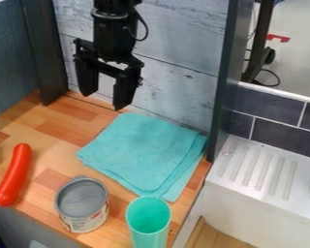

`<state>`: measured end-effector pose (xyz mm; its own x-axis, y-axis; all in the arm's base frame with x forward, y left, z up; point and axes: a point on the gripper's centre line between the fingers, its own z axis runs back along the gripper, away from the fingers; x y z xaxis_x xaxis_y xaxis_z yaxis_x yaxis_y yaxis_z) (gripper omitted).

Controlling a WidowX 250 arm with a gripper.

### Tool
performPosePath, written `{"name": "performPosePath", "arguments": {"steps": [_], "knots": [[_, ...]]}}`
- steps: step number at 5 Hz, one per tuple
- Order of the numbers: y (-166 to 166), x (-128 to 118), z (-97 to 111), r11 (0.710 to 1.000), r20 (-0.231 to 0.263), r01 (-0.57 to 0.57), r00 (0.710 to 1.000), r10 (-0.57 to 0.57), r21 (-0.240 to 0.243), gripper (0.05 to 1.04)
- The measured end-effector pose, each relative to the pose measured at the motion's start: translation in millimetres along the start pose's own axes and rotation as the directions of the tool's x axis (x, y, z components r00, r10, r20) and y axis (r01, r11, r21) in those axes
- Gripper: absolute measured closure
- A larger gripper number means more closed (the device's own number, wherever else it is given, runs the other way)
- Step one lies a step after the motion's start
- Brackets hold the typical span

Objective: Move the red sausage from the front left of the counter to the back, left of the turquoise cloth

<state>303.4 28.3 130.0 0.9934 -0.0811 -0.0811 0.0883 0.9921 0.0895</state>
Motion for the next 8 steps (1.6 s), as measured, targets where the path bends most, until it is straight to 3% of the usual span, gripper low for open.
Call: {"name": "performPosePath", "arguments": {"steps": [1,2,3,4,5,7,8], "knots": [[-0.9,-2.9,-10.3,1.000,-0.032,-0.001,0.999,0.001,-0.004,0.083],[2.3,-35.3,-18.6,0.998,-0.027,-0.064,0.998,0.064,-0.006,0.083],[24.6,-75.4,-30.8,0.980,-0.057,-0.197,0.979,0.198,0.010,0.083],[38.9,-90.0,-45.0,0.968,-0.079,-0.250,0.965,0.249,-0.003,0.083],[56.4,-96.1,-53.9,0.954,-0.070,-0.301,0.952,0.299,-0.011,0.083],[83.0,-102.7,-75.0,0.932,-0.051,-0.362,0.930,0.363,0.027,0.083],[89.1,-103.9,-87.7,0.917,-0.025,-0.398,0.917,0.398,0.015,0.083]]}}
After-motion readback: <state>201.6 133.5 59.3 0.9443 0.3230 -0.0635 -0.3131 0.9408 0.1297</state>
